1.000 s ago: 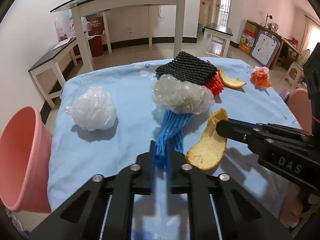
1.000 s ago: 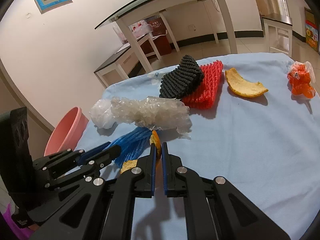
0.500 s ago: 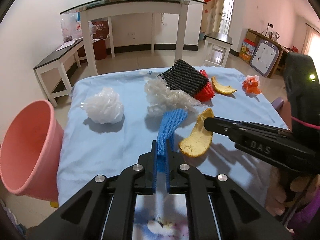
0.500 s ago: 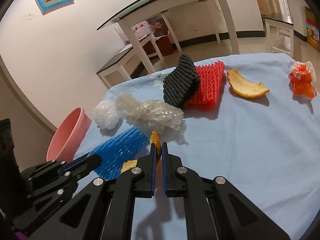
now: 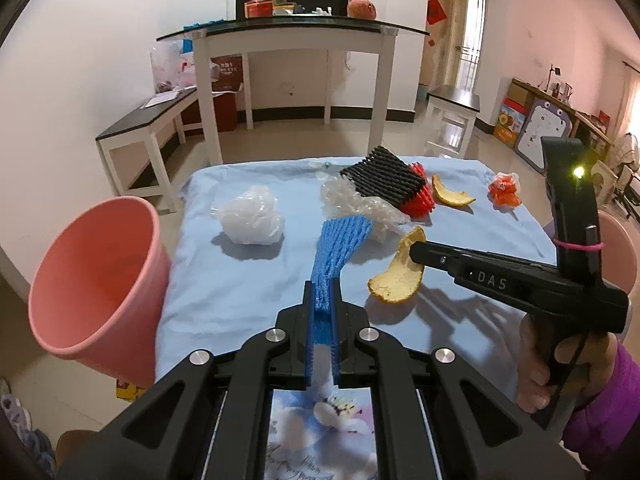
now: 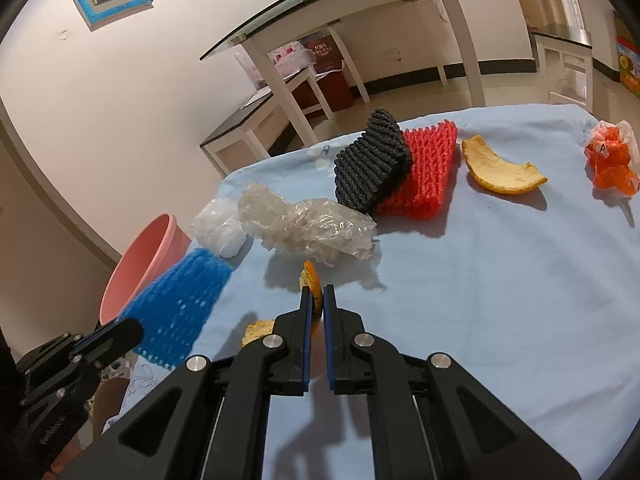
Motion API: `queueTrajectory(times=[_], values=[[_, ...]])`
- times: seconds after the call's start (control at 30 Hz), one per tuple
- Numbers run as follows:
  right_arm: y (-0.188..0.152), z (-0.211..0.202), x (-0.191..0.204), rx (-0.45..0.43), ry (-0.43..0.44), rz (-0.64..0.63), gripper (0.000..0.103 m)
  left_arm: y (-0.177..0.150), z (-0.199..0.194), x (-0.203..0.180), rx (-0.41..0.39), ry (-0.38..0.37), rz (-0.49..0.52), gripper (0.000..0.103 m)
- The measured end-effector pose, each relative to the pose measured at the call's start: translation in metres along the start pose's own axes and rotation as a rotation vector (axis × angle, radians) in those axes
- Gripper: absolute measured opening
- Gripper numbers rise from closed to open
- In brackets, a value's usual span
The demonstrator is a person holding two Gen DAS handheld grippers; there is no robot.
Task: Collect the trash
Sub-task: 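Lift the blue foam net with the left tool while the right tool holds the orange peel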
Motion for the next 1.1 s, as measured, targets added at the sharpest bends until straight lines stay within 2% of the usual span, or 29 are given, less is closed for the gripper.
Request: queueTrajectory(times=[1.1], values=[[-0.004, 0.006, 0.001, 0.029, 0.02, 0.017, 0.005, 0.0, -0.049, 0.03, -0.091, 0.045, -0.07, 0.006]])
Point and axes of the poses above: each gripper's, at about its wrist camera, not at the fingertips, and z roughly the way its jaws point, x to its left, y to its top, the point moved 6 cm from there along z, roughly the way its jaws point, and after that the axes turned 7 degrees about -x, right-handed, at the moved point
